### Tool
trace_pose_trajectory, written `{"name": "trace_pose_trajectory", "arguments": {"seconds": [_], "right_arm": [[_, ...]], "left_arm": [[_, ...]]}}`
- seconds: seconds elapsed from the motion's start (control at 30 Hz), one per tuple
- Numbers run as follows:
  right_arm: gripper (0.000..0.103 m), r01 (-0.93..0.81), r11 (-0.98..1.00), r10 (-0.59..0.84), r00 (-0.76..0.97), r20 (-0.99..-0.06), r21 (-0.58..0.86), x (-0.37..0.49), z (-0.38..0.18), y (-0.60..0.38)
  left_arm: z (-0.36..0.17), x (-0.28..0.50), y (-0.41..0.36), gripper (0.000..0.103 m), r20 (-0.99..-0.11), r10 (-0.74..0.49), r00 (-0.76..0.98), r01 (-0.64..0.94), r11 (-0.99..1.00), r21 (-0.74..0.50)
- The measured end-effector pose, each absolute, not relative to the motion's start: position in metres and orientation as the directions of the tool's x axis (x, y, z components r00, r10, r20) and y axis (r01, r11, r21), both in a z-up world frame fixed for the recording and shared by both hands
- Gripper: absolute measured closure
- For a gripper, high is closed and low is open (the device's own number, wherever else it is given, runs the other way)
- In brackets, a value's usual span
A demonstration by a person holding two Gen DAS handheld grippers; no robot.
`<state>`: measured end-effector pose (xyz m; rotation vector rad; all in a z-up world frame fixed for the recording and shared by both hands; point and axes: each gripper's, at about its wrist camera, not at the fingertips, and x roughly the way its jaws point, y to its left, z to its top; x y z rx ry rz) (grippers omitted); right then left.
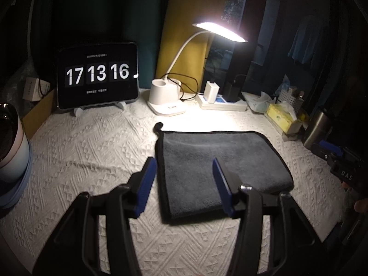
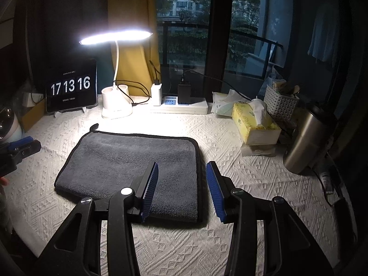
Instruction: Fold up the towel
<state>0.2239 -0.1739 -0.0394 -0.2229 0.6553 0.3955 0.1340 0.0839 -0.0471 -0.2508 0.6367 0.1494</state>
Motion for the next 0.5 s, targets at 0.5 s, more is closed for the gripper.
{"name": "trace_pose_trajectory", "arguments": {"seconds": [0.5], "right_arm": [[0.057, -0.42, 0.904, 0.292, 0.745, -0.6, -0.08, 0.189, -0.029, -0.182]], "left_arm": [[-0.032, 0.097, 0.072, 0.05, -0.547, 0.059, 0.835, -0.194, 0.962, -0.192]]}}
